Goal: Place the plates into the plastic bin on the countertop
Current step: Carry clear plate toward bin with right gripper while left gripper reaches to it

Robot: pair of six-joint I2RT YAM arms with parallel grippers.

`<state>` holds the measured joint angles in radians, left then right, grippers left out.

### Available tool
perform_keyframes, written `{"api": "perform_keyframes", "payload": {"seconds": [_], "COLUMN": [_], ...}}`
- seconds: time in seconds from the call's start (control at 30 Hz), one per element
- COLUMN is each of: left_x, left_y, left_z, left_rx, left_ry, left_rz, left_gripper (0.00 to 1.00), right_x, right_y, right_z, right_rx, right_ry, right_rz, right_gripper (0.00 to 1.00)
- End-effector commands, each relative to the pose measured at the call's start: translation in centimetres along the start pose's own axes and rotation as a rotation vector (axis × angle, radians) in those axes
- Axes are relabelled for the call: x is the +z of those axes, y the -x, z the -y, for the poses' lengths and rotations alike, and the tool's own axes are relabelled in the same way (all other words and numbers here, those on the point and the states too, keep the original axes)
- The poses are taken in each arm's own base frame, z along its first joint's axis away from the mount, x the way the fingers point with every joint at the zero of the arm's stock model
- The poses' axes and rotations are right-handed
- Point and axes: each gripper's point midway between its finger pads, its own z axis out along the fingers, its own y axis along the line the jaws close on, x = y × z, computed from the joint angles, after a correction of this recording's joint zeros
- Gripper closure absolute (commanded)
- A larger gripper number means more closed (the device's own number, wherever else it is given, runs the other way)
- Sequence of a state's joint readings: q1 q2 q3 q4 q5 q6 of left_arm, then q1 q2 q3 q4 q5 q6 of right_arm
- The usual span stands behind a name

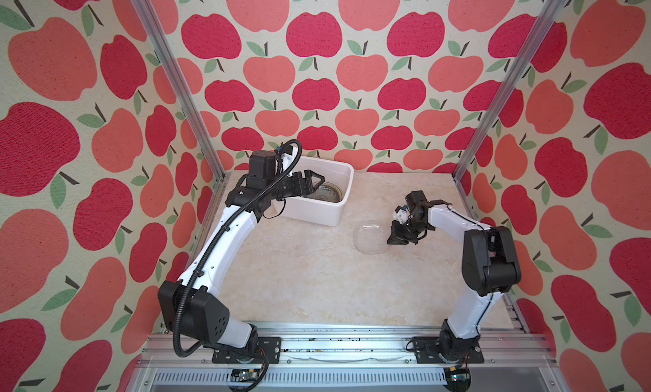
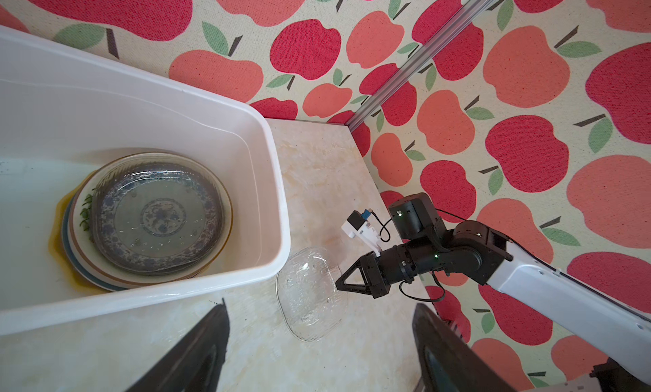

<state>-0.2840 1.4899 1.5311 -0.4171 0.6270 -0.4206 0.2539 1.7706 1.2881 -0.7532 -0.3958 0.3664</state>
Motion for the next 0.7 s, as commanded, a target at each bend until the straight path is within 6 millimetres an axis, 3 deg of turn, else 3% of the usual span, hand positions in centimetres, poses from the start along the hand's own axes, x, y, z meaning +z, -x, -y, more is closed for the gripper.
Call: {"api": "perform_keyframes", "payload": {"seconds": [0.0,0.17,0.33,0.67], "left_x": [0.2,1.0,2.5,6.6], "left_y": [0.3,0.7,0.4,-0.6], "left_z": [1.7,2.4,0.9,1.5], "left_rx": [0.023,0.016,-0.077,-0.182], "left_ry": [-0.072,-0.099,-0.059,-0.115], "left_rz": [-0.033,-0.063,-0.122,-0.256], "left_gripper": [0.15,0.13,0.16,0.19], "right_x": [-4.5,-8.4,-11.1,-12.3], "right_y": [1.8,3.9,5.4,5.8], "right_z": [-3.3,-7.1,-9.4,-14.8], "right_rx": [0.081,0.121,0.197,0.105], "right_ry": [0.089,0.214,0.299,0.359], "right_rz": [0.112,0.229,0.31,0.314], "right_gripper": [1.0,1.0,1.0,1.0]}}
